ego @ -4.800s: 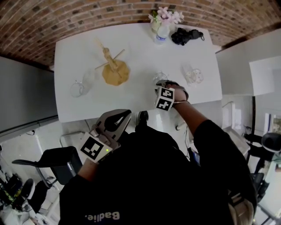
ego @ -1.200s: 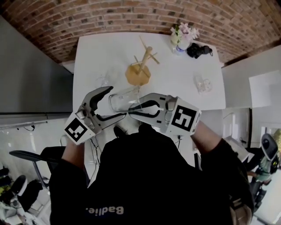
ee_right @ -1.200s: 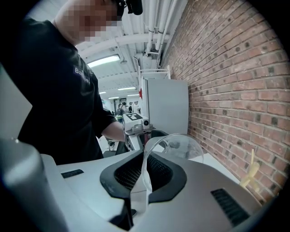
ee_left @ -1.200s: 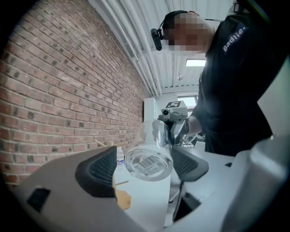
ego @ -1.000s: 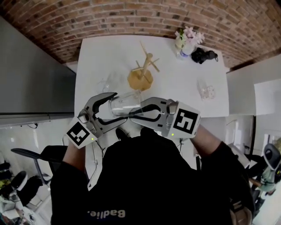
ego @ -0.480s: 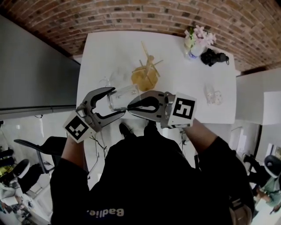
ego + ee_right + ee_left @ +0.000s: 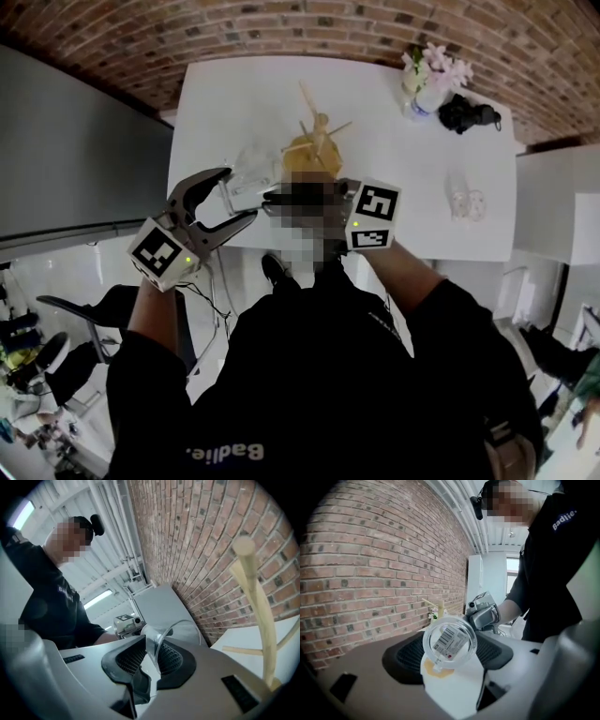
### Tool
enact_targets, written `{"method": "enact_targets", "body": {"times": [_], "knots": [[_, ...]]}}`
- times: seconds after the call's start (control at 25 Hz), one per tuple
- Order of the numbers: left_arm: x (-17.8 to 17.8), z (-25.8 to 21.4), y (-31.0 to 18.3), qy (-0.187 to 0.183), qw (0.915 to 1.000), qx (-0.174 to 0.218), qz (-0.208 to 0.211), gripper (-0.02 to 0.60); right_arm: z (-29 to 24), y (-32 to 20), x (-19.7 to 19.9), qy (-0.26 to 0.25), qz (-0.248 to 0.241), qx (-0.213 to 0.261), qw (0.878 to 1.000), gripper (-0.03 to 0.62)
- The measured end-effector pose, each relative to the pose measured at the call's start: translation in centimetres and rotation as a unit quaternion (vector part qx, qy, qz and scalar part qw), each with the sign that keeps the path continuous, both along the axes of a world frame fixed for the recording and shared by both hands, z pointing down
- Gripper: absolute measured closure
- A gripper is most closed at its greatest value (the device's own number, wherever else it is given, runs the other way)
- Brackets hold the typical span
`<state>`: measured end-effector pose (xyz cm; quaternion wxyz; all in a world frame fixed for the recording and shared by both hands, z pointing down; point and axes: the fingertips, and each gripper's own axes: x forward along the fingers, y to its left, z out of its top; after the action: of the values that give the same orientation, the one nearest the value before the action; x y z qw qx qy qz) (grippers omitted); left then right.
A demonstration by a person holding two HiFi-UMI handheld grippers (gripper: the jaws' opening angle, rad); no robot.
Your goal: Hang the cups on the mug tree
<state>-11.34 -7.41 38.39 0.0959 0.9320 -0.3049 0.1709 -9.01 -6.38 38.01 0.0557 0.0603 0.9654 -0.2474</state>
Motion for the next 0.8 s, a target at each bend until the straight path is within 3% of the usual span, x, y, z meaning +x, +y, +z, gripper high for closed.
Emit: {"method": "enact_targets", "body": {"times": [0.48,0.8], "knots": [[-0.4,1.9,-3.7,-0.011,0.9997,-0.019,-0.003,0.256,3.2,-4.5,0.0,-0.037,0.068,-0.128,0.989,0.474],[-0.1,3.3,-4.9,-0.001,0.9998,-0.017,0.011,0.258,4.8,-5.5,0.4,-0.020,0.083,-0.165,0.983,0.468]]}}
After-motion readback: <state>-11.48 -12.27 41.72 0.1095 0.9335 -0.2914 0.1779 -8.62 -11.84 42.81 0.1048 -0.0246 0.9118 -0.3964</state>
